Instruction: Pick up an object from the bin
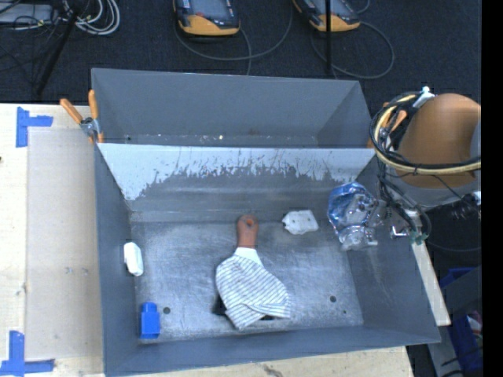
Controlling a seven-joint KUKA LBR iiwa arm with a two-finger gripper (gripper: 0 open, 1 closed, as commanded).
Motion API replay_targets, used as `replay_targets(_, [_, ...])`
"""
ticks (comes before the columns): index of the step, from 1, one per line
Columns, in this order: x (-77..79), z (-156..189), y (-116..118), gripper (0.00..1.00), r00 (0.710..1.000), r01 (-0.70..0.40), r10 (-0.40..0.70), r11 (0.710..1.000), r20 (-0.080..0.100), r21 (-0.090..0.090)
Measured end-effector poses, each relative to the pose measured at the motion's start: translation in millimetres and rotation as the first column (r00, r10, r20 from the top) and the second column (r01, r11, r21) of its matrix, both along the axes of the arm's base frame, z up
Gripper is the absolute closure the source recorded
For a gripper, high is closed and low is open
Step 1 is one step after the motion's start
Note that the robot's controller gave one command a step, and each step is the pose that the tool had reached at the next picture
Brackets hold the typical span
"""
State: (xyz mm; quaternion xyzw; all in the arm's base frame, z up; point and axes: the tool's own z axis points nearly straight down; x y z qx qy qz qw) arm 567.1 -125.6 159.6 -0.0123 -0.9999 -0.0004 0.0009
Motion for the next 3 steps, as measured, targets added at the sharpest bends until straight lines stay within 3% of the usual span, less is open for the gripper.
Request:
replay_targets(1, [4.5,-7.7,-9.5,1.00,0.999,0.045,-0.045,0.999,0.002,0.000])
replay_targets(2, [17.8,28.7,-12.6,1.00,1.000,0.002,-0.002,1.000,-0.006,0.001])
replay_targets(3, [6.6,62.1,-19.3,1.00,1.000,-0.018,0.018,1.000,0.006,-0.001])
